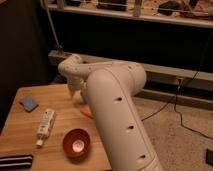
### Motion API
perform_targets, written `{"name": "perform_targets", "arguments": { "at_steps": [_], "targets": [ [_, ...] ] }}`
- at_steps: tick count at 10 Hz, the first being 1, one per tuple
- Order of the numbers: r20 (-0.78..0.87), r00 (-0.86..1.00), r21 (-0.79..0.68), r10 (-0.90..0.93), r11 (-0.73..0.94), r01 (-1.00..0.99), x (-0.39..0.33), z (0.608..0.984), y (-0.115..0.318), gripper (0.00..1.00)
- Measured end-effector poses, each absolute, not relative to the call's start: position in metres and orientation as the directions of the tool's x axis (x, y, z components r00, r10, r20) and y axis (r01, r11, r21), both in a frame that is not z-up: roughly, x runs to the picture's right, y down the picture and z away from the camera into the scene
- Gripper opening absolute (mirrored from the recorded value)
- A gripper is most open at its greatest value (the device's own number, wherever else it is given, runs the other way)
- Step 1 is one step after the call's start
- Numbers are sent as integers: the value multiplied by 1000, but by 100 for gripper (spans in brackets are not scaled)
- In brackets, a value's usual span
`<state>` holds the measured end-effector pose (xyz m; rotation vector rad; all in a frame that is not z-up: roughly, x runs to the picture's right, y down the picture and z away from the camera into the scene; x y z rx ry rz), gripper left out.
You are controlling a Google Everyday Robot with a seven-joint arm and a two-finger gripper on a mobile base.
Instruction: Place the ceramic cup in the ceramic bowl
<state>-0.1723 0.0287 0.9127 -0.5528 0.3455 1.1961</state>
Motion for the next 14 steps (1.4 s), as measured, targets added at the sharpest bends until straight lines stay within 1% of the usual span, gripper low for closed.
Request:
{"name": "perform_targets", "arguments": {
  "at_steps": [10, 11, 12, 13, 14],
  "targets": [
    [-561, 354, -197, 748, 295, -935, -170, 924, 42, 64],
    [-563, 359, -200, 744, 298, -933, -170, 926, 44, 57],
    [-567, 364, -202, 739, 304, -931, -169, 930, 48, 47],
    [-570, 369, -204, 735, 308, -929, -168, 934, 52, 38],
    [-566, 380, -203, 732, 322, -925, -164, 939, 53, 26]
  ]
}}
